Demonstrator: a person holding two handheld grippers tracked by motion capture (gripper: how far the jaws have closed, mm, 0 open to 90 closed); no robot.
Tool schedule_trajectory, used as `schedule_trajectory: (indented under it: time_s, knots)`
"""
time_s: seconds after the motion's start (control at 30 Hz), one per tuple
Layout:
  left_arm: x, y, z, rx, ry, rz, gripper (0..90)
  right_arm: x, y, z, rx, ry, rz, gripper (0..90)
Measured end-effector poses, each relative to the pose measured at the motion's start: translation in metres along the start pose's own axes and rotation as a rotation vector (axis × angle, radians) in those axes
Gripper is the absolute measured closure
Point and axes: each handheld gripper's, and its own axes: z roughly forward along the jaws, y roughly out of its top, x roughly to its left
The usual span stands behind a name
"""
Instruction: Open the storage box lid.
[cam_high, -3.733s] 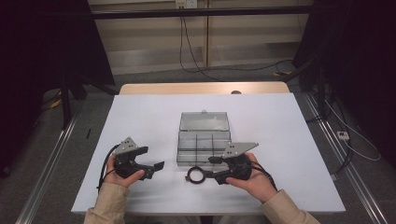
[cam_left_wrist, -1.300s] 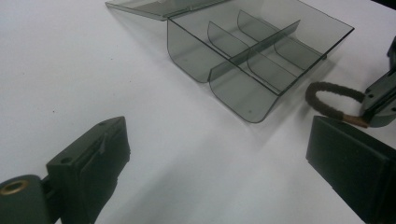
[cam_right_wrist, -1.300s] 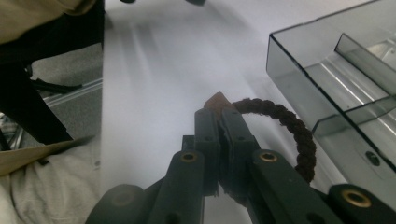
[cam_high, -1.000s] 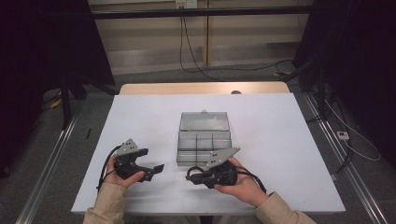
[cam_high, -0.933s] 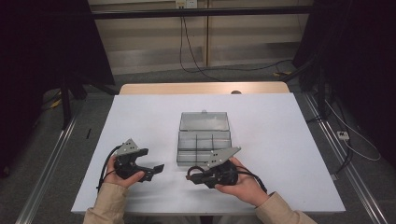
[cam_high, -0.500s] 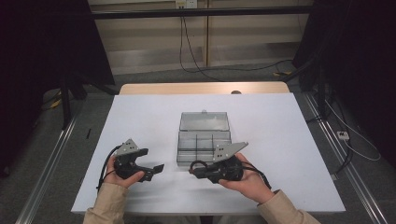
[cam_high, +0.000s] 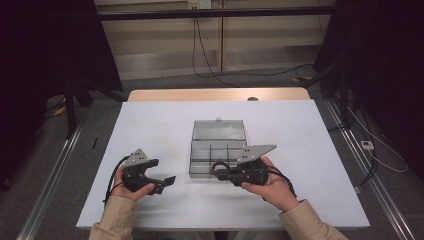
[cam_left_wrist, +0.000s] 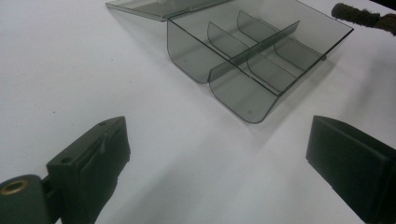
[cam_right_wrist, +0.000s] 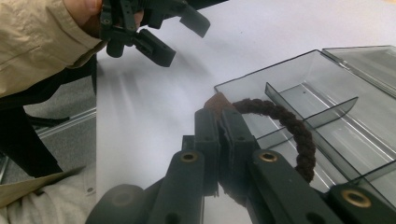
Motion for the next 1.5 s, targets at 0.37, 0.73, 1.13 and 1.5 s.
schedule_trajectory:
  time_s: [0.37,0.73,1.13,1.5]
  knots:
    - [0.000,0.000,0.000,0.002,0.000,0.000,6.0,-0.010,-0.003,-0.001,0.012,-0.041,0.010,86.3]
    - [0.000,0.000,0.000,0.001,0.001,0.001,6.1,-0.023,-0.008,-0.001,0.021,-0.077,0.037,86.2]
    - [0.000,0.000,0.000,0.000,0.001,-0.002,6.2,-0.034,-0.013,0.000,0.028,-0.102,0.069,86.1]
    - [0.000,0.000,0.000,0.002,0.002,-0.002,6.2,-0.038,-0.017,-0.001,0.032,-0.105,0.087,85.7]
